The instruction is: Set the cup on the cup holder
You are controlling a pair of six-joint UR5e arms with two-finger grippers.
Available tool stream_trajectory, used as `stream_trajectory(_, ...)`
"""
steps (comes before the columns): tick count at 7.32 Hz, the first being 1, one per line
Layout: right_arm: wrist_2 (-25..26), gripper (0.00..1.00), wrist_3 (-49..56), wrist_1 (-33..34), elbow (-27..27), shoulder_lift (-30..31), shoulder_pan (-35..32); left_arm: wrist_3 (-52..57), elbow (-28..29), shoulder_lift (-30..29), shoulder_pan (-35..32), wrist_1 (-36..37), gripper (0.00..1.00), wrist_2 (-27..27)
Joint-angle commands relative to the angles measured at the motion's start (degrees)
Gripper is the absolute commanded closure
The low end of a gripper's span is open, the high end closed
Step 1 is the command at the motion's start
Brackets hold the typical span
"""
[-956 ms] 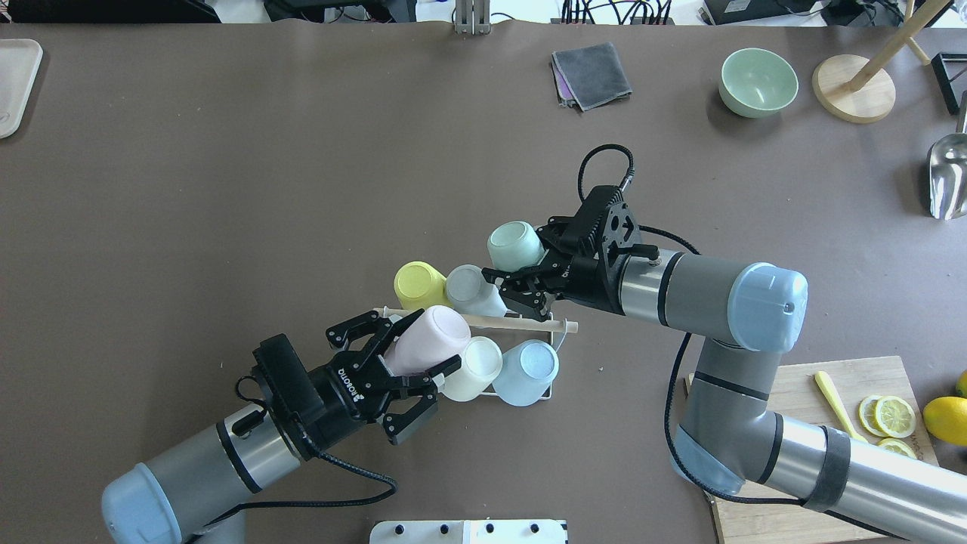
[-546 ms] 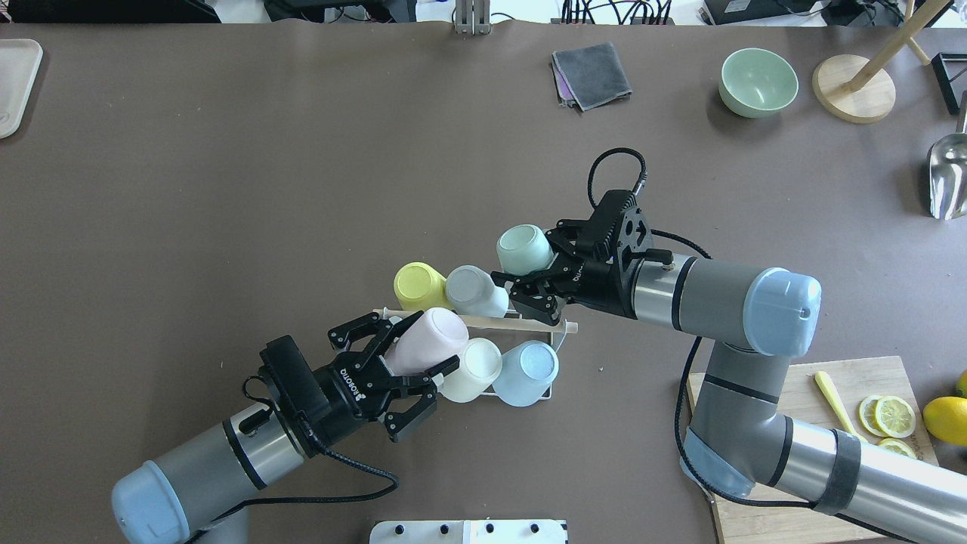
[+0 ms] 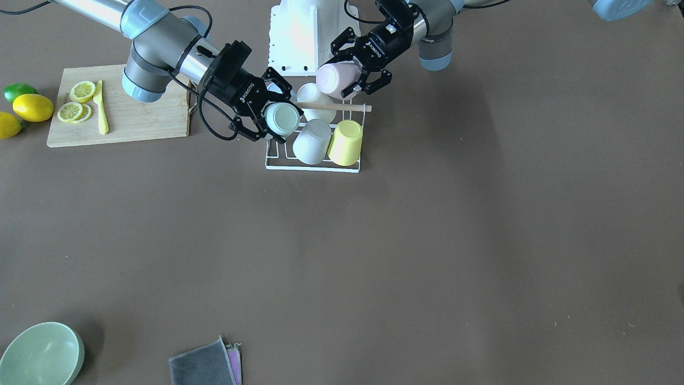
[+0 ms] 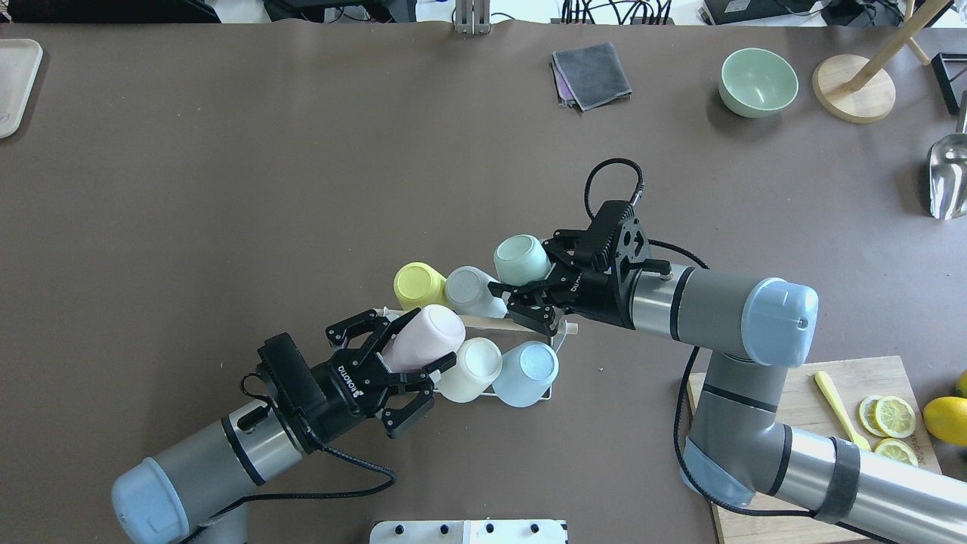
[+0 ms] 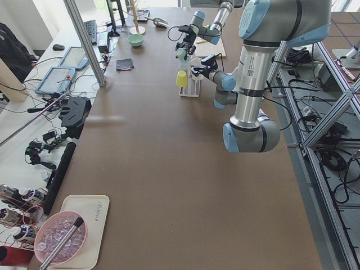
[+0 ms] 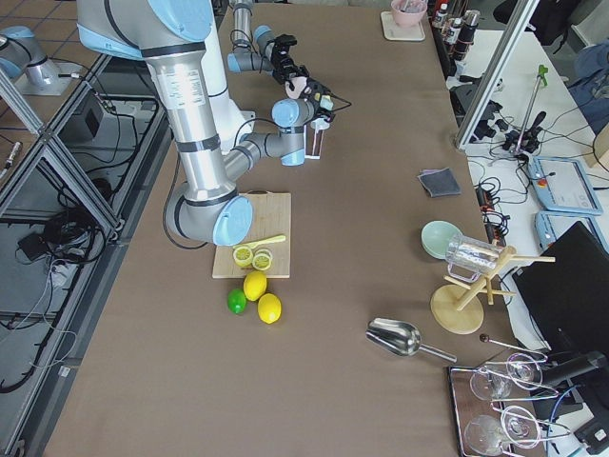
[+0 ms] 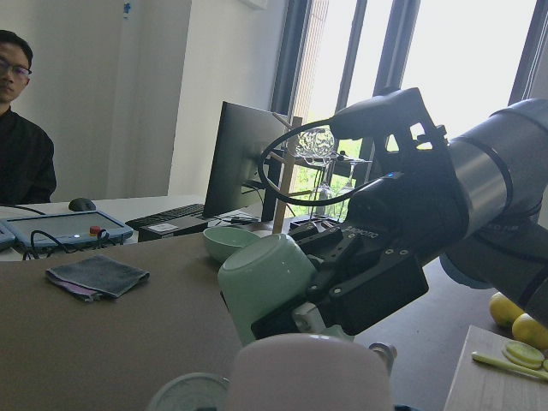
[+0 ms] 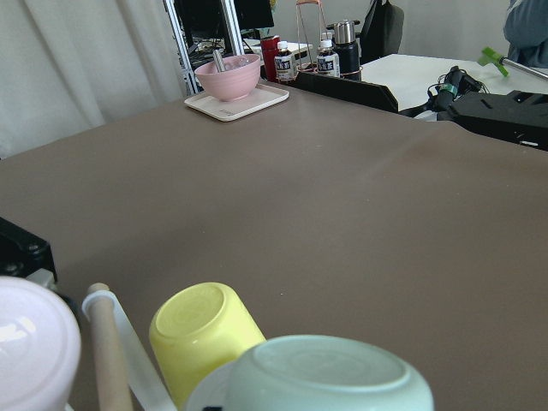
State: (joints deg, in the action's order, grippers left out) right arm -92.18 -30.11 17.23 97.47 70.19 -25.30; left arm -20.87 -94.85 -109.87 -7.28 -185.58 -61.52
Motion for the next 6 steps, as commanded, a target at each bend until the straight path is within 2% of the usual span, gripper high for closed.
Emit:
stream_trajectory(1,-0.1,0.87,-0.2,0.0,0.0,-0.1,0.3,0.0,2.8,0.0,0.1,-3.6,1.0,0.0)
stream_trajectory(2,-0.1,0.56,-0.3,-0.1,-0.1,-0.1,0.5,2.3,2.7,-0.1,0.0,-3.7,0.88,0.1)
stream_trajectory(3,0.0,0.01,-0.3,-0.1,-0.1,-0.1,0.5,4.0,2.3,-0.1,-0.1,-4.0,0.04,0.9)
stream_trajectory(6,-0.1,0.0,-0.4,0.0,-0.1,-0.1,0.6,3.5,-0.9,0.0,-0.2,-4.0,0.02,0.8)
